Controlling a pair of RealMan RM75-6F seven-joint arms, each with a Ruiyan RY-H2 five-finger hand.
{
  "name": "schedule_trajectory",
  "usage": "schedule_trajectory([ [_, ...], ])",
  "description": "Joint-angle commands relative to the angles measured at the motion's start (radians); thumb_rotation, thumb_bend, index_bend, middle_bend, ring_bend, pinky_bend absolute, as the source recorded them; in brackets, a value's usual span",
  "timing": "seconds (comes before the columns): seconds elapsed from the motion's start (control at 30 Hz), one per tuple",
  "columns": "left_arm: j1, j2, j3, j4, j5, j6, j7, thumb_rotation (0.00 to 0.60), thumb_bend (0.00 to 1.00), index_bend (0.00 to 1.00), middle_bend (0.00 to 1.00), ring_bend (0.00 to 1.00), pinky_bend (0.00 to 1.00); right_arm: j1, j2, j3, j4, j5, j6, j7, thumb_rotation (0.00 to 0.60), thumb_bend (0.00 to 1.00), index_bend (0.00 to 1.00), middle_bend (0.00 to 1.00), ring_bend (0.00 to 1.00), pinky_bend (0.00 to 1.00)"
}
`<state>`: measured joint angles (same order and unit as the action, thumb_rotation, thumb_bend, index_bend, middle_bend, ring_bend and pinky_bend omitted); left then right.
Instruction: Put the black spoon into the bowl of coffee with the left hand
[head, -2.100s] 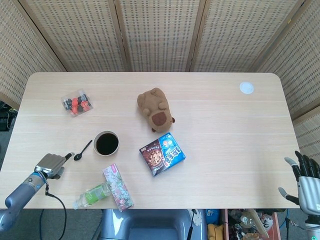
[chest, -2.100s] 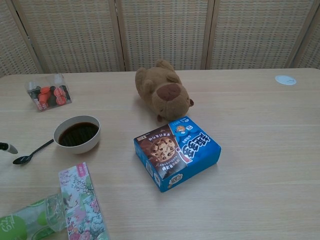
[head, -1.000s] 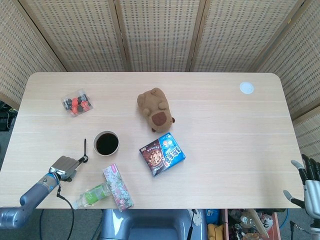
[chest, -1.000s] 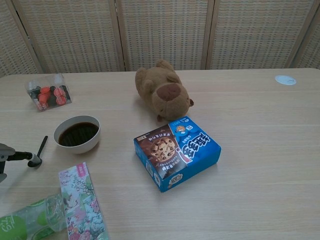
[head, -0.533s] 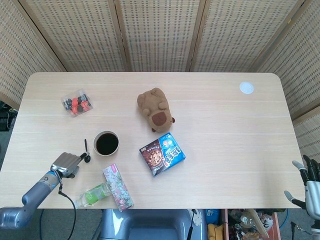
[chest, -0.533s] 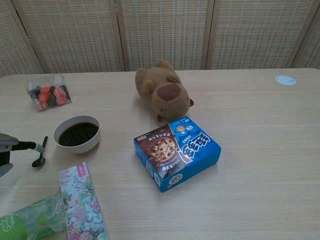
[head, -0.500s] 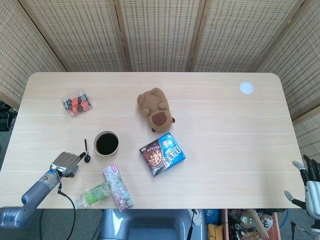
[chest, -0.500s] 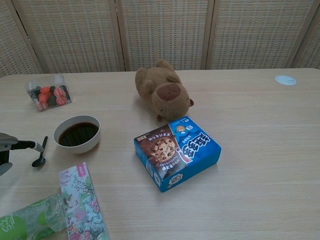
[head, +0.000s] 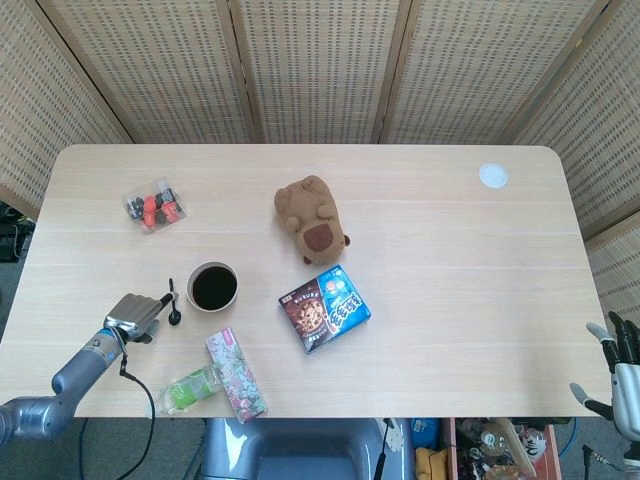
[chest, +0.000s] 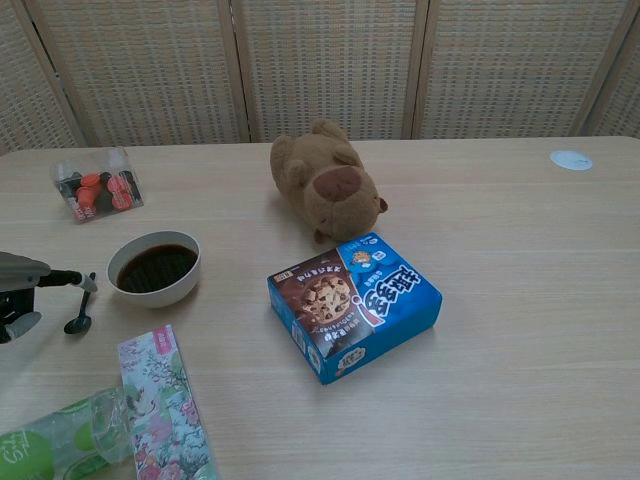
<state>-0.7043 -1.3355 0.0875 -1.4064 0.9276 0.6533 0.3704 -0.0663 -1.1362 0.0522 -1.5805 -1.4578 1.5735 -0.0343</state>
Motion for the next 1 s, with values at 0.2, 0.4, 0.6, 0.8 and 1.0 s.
schedule_trajectory([
  [0.2,-0.018,-0.032,0.001,0.044,-0.021,-0.034,-0.003,0.6,0.69,0.08,0.88,0.76,0.69,-0.003,0.002,0.001,-0.005,0.004,0.0,-0.007,0.6,0.26,0.21,0.12,0.0,0.13],
  [0.4,-0.026,-0.042,0.011,0.064,-0.04,-0.049,-0.001,0.6,0.69,0.07,0.88,0.76,0.69,-0.003,0.003,0.002,-0.009,0.005,-0.002,-0.011,0.6,0.26,0.21,0.12,0.0,0.13],
  [0.6,-0.017,-0.026,0.024,0.046,-0.036,-0.035,-0.005,0.6,0.69,0.07,0.88,0.76,0.69,-0.002,0.001,0.003,-0.007,0.003,-0.002,-0.009,0.6,0.26,0.21,0.12,0.0,0.13],
  [0.8,-0.003,0.012,0.047,0.004,-0.04,-0.013,0.003,0.6,0.69,0.07,0.88,0.76,0.69,0.0,-0.001,0.003,-0.005,0.003,-0.008,-0.005,0.6,0.26,0.21,0.12,0.0,0.13],
  [1.0,0.008,0.035,0.068,-0.027,-0.052,0.0,0.012,0.6,0.69,0.07,0.88,0.76,0.69,-0.002,0.001,0.004,-0.006,0.0,-0.004,-0.004,0.6,0.26,0.21,0.12,0.0,0.13],
])
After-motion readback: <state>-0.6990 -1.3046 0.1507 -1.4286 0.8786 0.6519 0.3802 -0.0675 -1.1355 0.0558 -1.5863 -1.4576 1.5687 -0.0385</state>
